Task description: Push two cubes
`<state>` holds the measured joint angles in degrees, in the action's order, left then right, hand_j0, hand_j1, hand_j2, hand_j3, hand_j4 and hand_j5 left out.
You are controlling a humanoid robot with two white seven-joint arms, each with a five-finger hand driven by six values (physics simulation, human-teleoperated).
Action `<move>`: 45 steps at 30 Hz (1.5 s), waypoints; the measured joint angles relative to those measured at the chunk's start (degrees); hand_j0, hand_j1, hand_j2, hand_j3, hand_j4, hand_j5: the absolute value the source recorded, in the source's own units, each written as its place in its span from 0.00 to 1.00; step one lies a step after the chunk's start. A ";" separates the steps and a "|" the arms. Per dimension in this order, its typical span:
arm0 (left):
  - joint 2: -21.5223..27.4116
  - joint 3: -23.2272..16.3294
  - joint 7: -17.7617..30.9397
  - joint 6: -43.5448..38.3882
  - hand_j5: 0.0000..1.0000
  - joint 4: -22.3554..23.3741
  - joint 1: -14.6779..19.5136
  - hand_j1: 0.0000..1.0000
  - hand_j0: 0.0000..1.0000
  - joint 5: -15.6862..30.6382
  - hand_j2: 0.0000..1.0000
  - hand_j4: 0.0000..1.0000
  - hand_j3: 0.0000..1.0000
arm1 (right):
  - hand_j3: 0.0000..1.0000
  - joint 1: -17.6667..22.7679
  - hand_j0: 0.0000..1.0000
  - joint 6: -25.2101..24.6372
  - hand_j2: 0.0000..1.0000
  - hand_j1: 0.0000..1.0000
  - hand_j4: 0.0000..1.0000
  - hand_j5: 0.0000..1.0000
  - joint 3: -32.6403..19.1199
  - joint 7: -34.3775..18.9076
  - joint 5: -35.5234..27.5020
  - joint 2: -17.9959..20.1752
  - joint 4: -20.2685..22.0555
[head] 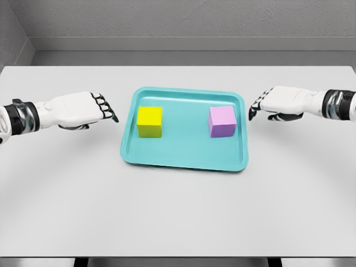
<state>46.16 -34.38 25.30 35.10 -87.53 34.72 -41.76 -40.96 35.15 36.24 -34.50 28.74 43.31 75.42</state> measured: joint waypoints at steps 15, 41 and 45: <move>-1.78 -1.07 1.62 0.01 0.78 0.80 0.70 0.78 0.78 -0.12 0.78 0.78 0.78 | 0.60 0.88 0.60 0.00 0.60 0.60 0.60 0.60 -0.51 0.19 0.05 -3.52 -2.61; -4.76 -2.47 3.00 0.01 0.78 1.74 2.37 0.78 0.78 -0.07 0.78 0.78 0.78 | 0.60 0.97 0.60 -0.01 0.60 0.60 0.60 0.60 -0.36 -0.05 0.02 -5.82 -2.25; -5.10 -2.48 3.17 0.01 0.78 1.74 2.64 0.78 0.78 -0.10 0.78 0.78 0.78 | 0.60 0.88 0.60 0.00 0.60 0.60 0.60 0.60 -0.36 -0.06 0.14 -6.04 -2.16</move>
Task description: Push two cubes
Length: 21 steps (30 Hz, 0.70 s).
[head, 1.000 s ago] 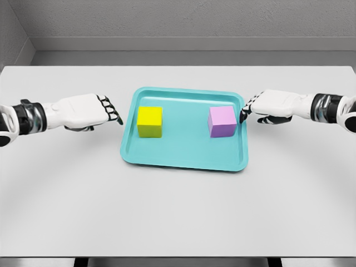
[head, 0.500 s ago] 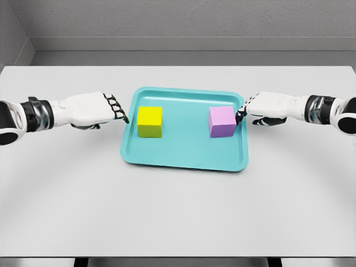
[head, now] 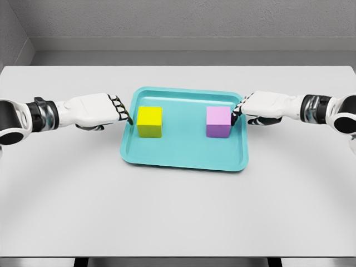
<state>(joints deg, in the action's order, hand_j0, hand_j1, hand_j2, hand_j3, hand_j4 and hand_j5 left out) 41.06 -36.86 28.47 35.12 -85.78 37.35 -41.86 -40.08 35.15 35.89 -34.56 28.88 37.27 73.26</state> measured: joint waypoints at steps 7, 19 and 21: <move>-1.49 0.02 0.67 -0.07 0.78 0.00 -0.09 0.78 0.78 0.10 0.78 0.78 0.78 | 0.60 -0.18 0.60 0.00 0.60 0.60 0.60 0.60 0.14 -0.03 0.34 -0.79 -0.28; -2.64 0.01 1.42 -0.04 0.79 0.00 0.09 0.79 0.79 0.04 0.79 0.79 0.79 | 0.60 -0.44 0.60 0.01 0.60 0.60 0.60 0.60 0.45 -0.09 0.54 -1.60 -0.56; -2.67 0.01 1.43 -0.02 0.79 0.00 0.26 0.79 0.79 0.01 0.79 0.79 0.79 | 0.60 -0.44 0.60 0.01 0.60 0.60 0.60 0.60 0.51 -0.10 0.57 -2.02 -0.57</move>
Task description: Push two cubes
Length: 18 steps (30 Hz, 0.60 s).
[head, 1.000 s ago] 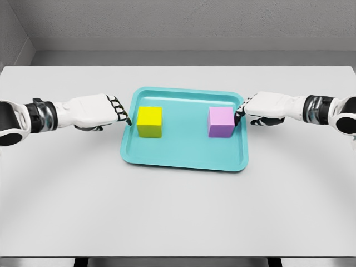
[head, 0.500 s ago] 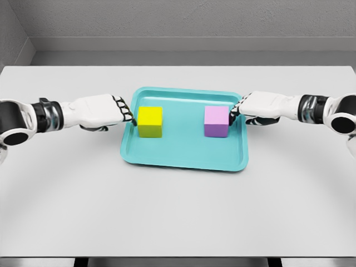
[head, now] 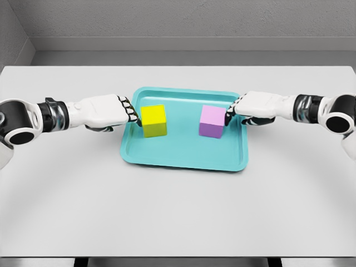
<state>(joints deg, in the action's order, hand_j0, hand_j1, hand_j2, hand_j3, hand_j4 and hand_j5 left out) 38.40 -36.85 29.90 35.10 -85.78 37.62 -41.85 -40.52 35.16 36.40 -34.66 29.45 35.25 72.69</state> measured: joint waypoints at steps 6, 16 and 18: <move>-0.50 0.01 0.33 -0.02 0.79 0.00 0.18 0.79 0.79 0.01 0.79 0.79 0.79 | 0.60 -0.70 0.60 -0.16 0.60 0.60 0.60 0.60 0.04 -0.03 -0.02 -1.33 -0.77; -2.27 -0.01 1.46 0.03 0.78 0.00 0.53 0.78 0.78 -0.04 0.78 0.78 0.78 | 0.60 -1.23 0.60 -0.86 0.60 0.60 0.60 0.60 -0.20 0.07 -1.11 -2.95 -3.25; -2.68 -0.01 1.57 0.04 0.78 0.00 0.62 0.78 0.78 -0.06 0.78 0.78 0.78 | 0.60 -1.14 0.60 -0.85 0.60 0.60 0.60 0.60 -0.24 0.08 -1.13 -2.85 -3.19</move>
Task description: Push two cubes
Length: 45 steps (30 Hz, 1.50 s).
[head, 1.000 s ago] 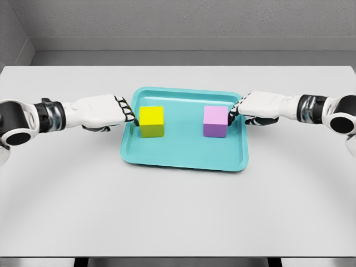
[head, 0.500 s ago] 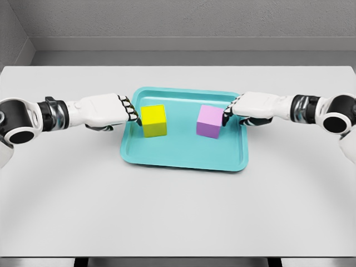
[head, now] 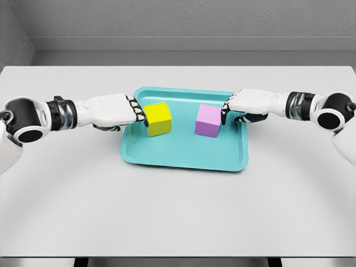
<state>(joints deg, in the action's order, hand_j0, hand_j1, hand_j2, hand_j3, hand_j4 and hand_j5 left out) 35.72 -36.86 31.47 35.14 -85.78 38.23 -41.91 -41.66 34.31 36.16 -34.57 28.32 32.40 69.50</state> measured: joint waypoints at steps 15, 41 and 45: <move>-1.48 0.02 0.68 -0.01 0.79 1.76 -0.18 0.79 0.79 -0.31 0.79 0.79 0.79 | 0.60 0.62 0.60 0.81 0.60 0.60 0.60 0.60 -0.13 -0.15 1.80 1.49 0.05; -3.22 -0.01 0.95 0.00 0.79 5.79 2.99 0.79 0.79 -0.43 0.79 0.79 0.79 | 0.60 -0.44 0.60 0.84 0.60 0.60 0.60 0.60 0.45 -0.08 2.59 -2.69 -1.93; -4.04 -0.01 0.98 0.00 0.79 6.00 3.16 0.79 0.79 -0.48 0.79 0.79 0.79 | 0.60 -0.88 0.60 0.83 0.60 0.60 0.60 0.60 0.45 -0.08 2.62 -3.45 -2.87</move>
<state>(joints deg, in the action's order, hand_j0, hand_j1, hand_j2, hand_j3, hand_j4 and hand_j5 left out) 31.68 -36.87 32.45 35.14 -79.78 41.40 -42.39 -42.54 35.13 36.60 -34.65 30.94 28.95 66.63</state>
